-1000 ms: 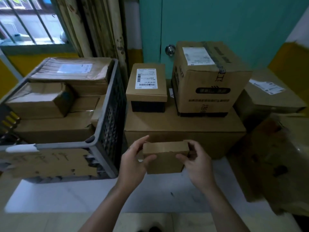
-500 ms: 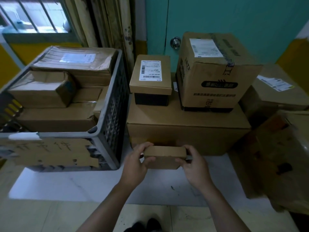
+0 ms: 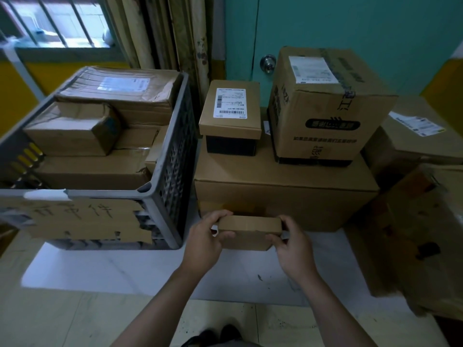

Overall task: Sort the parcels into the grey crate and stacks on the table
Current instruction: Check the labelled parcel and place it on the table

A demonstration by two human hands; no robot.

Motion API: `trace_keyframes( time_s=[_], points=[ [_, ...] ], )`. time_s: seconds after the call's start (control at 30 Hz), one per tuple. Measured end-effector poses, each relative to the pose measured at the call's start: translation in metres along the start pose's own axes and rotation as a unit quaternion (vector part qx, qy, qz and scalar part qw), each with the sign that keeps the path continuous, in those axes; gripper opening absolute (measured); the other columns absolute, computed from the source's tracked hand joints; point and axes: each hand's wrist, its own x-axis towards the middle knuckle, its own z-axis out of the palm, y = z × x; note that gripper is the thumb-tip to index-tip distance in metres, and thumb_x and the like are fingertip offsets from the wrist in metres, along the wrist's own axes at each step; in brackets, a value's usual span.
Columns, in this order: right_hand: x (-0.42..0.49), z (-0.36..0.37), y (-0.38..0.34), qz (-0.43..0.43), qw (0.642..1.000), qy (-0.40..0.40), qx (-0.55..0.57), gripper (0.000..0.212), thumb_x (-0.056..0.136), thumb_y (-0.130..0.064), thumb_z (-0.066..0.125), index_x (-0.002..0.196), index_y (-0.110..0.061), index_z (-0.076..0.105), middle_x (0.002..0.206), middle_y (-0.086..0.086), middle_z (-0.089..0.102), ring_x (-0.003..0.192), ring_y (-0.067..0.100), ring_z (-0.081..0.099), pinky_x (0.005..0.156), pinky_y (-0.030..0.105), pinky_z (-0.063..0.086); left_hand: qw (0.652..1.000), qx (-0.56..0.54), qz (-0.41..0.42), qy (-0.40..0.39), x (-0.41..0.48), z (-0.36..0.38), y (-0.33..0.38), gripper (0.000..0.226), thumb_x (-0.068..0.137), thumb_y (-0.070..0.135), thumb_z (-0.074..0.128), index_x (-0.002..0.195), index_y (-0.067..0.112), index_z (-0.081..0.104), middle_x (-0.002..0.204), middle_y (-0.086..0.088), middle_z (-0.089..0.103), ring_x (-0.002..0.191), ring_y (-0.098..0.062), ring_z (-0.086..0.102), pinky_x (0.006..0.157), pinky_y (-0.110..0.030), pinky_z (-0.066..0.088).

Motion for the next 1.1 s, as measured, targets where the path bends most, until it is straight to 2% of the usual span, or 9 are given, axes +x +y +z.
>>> trace_keyframes(
  time_s=[0.17,0.27,0.47,0.63,0.73,0.87,0.93,1.0,1.1],
  points=[
    [-0.005,0.002,-0.001,0.010,1.000,0.004,-0.005,0.033,0.093,-0.024,0.067,0.121,-0.032,0.053,0.114,-0.005,0.061,0.103,0.019,0.058,0.081,0.042,0.053,1.000,-0.011,-0.014,-0.021,-0.003,-0.001,0.003,0.042,0.084,0.012,0.079,0.100,0.042,0.055,0.109,0.016,0.060,0.101,0.009,0.051,0.076,-0.020,0.051],
    [-0.009,0.002,-0.001,0.012,1.000,-0.008,0.019,0.030,0.095,-0.021,0.064,0.120,-0.033,0.053,0.110,-0.008,0.061,0.103,0.017,0.058,0.079,0.034,0.050,0.998,-0.012,-0.032,-0.056,-0.003,-0.007,0.007,0.038,0.081,0.013,0.081,0.092,0.038,0.054,0.106,0.012,0.059,0.099,0.009,0.051,0.075,-0.018,0.048],
    [-0.012,0.000,-0.004,0.033,0.998,-0.033,0.032,0.040,0.098,-0.020,0.060,0.136,-0.025,0.050,0.112,-0.013,0.055,0.102,0.006,0.050,0.075,0.015,0.039,0.997,0.003,-0.032,-0.066,-0.008,-0.007,0.007,0.039,0.078,0.017,0.084,0.087,0.039,0.053,0.101,0.014,0.059,0.094,0.004,0.054,0.085,-0.035,0.052],
    [-0.011,0.000,-0.011,0.051,0.996,-0.053,0.055,0.051,0.099,-0.022,0.058,0.147,-0.027,0.040,0.127,-0.010,0.054,0.124,0.012,0.048,0.094,0.022,0.038,0.997,0.018,-0.023,-0.070,-0.012,-0.006,0.011,0.036,0.078,0.022,0.085,0.088,0.037,0.054,0.098,0.011,0.061,0.093,-0.005,0.056,0.084,-0.036,0.051],
    [-0.011,0.002,-0.015,0.046,0.995,-0.042,0.076,0.051,0.098,-0.027,0.059,0.146,-0.026,0.042,0.138,-0.004,0.055,0.131,0.015,0.048,0.099,0.023,0.039,0.996,0.042,-0.006,-0.080,-0.016,-0.003,0.014,0.034,0.080,0.029,0.083,0.089,0.038,0.051,0.095,0.011,0.059,0.090,-0.008,0.055,0.079,-0.035,0.048],
    [-0.016,0.007,-0.023,0.038,0.989,-0.051,0.135,0.053,0.096,-0.027,0.062,0.144,-0.032,0.040,0.129,-0.017,0.050,0.120,0.001,0.046,0.084,0.006,0.037,0.996,0.059,0.022,-0.065,-0.023,0.000,0.015,0.030,0.083,0.035,0.076,0.089,0.039,0.047,0.093,0.013,0.055,0.085,-0.010,0.053,0.067,-0.032,0.046],
    [-0.017,0.009,-0.028,0.054,0.974,-0.069,0.209,0.052,0.096,-0.028,0.063,0.142,-0.037,0.041,0.131,-0.017,0.051,0.118,0.000,0.049,0.087,0.011,0.040,0.996,0.065,0.021,-0.055,-0.027,0.001,0.017,0.027,0.082,0.037,0.072,0.092,0.036,0.047,0.095,0.010,0.054,0.085,-0.010,0.053,0.065,-0.030,0.045],
    [-0.015,0.011,-0.032,0.076,0.949,-0.087,0.294,0.050,0.093,-0.034,0.063,0.140,-0.037,0.046,0.131,-0.014,0.059,0.116,0.002,0.057,0.098,0.025,0.045,0.996,0.076,0.010,-0.053,-0.030,0.004,0.022,0.029,0.082,0.035,0.071,0.097,0.029,0.046,0.097,0.007,0.054,0.085,-0.012,0.053,0.067,-0.032,0.047],
    [-0.010,0.015,-0.037,0.099,0.935,-0.097,0.326,0.054,0.098,-0.034,0.056,0.149,-0.035,0.039,0.129,-0.012,0.063,0.112,0.002,0.061,0.107,0.039,0.044,0.993,0.081,0.008,-0.087,-0.033,0.009,0.031,0.036,0.085,0.034,0.071,0.104,0.027,0.042,0.102,0.005,0.053,0.086,-0.012,0.054,0.066,-0.027,0.047]
  ],
)
